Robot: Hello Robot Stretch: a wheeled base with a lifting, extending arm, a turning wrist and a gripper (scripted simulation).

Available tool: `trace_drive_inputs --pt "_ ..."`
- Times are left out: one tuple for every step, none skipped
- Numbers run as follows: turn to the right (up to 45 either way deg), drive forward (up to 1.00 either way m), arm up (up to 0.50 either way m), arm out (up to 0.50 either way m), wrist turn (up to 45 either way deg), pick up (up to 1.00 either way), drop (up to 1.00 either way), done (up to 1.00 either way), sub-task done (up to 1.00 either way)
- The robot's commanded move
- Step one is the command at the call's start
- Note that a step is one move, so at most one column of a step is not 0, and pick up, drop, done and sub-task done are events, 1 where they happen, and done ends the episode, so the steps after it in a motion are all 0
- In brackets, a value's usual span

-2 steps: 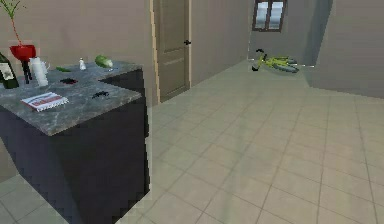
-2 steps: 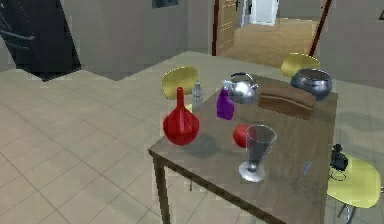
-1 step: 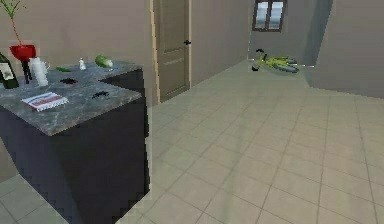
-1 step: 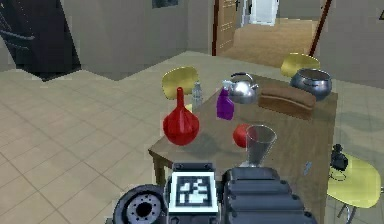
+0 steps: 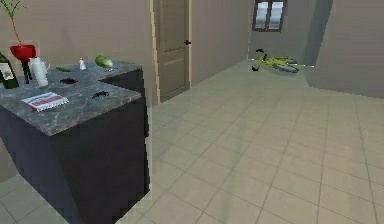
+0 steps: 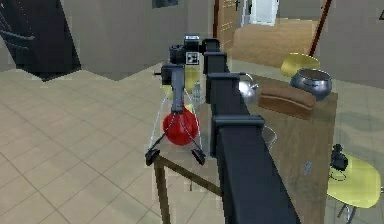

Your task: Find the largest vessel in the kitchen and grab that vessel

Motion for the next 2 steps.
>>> trace_drive_inputs --pt "0.0 0.00 0.00 0.00 45.0 0.00 0.00 0.00 0.00" --pt "0.0 0.00 0.00 0.00 45.0 0.00 0.00 0.00 0.00"
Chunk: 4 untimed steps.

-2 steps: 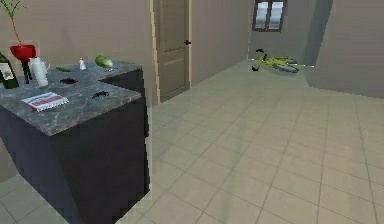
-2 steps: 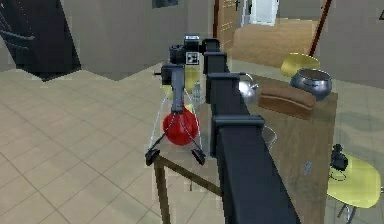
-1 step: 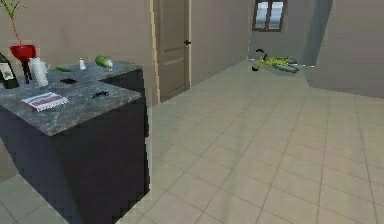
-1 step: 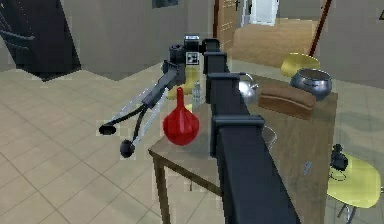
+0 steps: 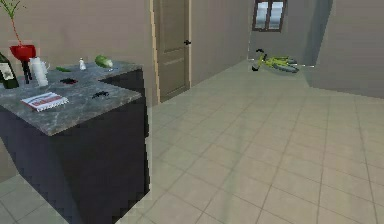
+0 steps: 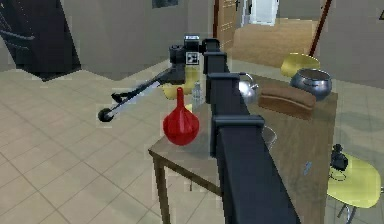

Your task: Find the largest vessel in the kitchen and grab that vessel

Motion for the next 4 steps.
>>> trace_drive_inputs --pt "0.0 0.00 0.00 0.00 45.0 0.00 0.00 0.00 0.00" --pt "0.0 0.00 0.00 0.00 33.0 0.00 0.00 0.00 0.00" --pt "0.0 0.00 -0.28 0.00 0.0 0.00 0.00 0.00 0.00" --pt "0.0 0.00 0.00 0.00 0.0 1.00 0.00 0.00 0.00"
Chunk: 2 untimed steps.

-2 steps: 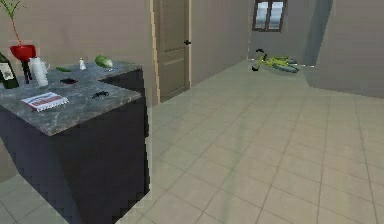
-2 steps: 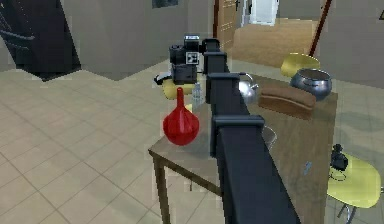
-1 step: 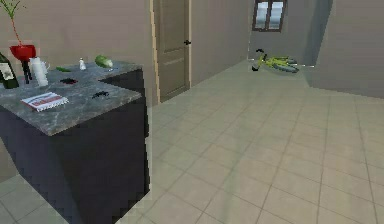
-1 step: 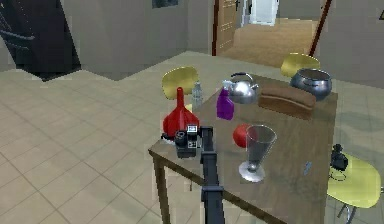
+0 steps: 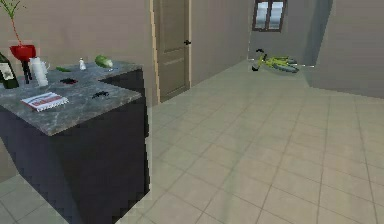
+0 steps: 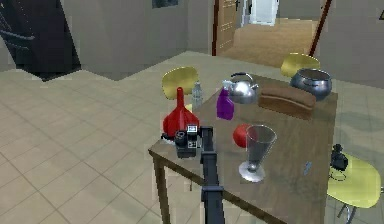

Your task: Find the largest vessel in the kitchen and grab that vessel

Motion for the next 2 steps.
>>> trace_drive_inputs --pt "0.0 0.00 0.10 0.00 0.0 0.00 0.00 0.00 0.00" --pt "0.0 0.00 0.00 0.00 0.0 0.00 0.00 1.00 0.00"
